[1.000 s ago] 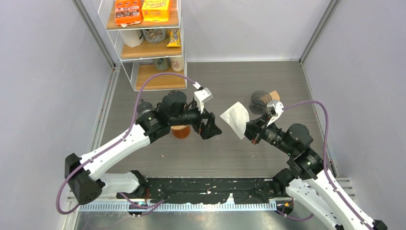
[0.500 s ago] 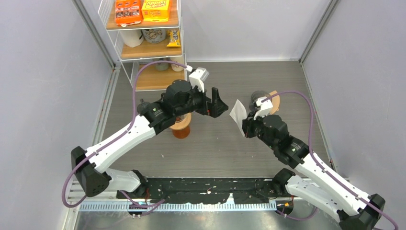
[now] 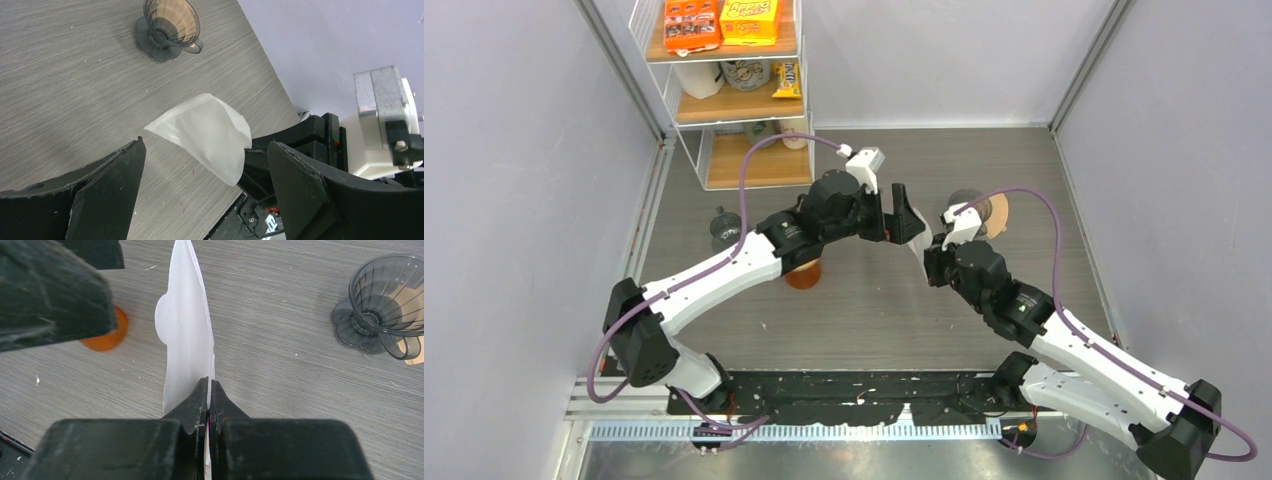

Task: Place the coffee filter in the dripper

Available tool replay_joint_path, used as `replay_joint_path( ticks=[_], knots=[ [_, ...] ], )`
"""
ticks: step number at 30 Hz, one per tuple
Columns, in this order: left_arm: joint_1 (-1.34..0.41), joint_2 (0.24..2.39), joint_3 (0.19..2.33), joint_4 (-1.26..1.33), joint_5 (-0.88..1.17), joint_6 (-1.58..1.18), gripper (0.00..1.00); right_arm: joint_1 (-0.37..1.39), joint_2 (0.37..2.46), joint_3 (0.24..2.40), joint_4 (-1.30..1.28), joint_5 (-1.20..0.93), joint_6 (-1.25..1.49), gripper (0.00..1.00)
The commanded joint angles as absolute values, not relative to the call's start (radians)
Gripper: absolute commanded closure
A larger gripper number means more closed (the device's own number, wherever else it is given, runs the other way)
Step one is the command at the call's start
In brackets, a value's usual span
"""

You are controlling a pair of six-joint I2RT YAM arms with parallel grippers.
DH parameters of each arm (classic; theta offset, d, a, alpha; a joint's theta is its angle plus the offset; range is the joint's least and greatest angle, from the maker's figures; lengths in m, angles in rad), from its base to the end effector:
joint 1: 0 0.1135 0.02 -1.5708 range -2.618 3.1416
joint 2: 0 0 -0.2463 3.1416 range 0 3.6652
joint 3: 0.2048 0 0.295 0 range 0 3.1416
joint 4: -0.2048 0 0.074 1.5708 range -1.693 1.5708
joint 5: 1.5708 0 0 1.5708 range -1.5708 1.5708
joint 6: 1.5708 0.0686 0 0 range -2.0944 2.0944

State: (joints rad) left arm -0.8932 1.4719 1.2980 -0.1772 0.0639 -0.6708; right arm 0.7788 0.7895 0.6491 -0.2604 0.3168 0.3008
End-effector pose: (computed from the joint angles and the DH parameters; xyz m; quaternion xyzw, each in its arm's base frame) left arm 0.2626 -0.3333 0.3187 0.1091 0.8122 -0.4220 0.3877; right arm 0.2065 0.1738 0.2531 -0.1103 0.8205 0.1674 0.5353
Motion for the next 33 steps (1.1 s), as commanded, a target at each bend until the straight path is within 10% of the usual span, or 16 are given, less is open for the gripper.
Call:
replay_joint_path(
  ticks=[1,33],
  knots=[
    [-0.919,1.509,1.365,-0.128,0.009,-0.686,0.01,0.795,0.798,0.692,-0.211,0.359,0.284,0.95],
    [-0.977,1.523,1.362,-0.284,-0.247,-0.576,0.07,0.810,0.793,0.744,-0.304,0.446,0.339,0.95]
  ],
)
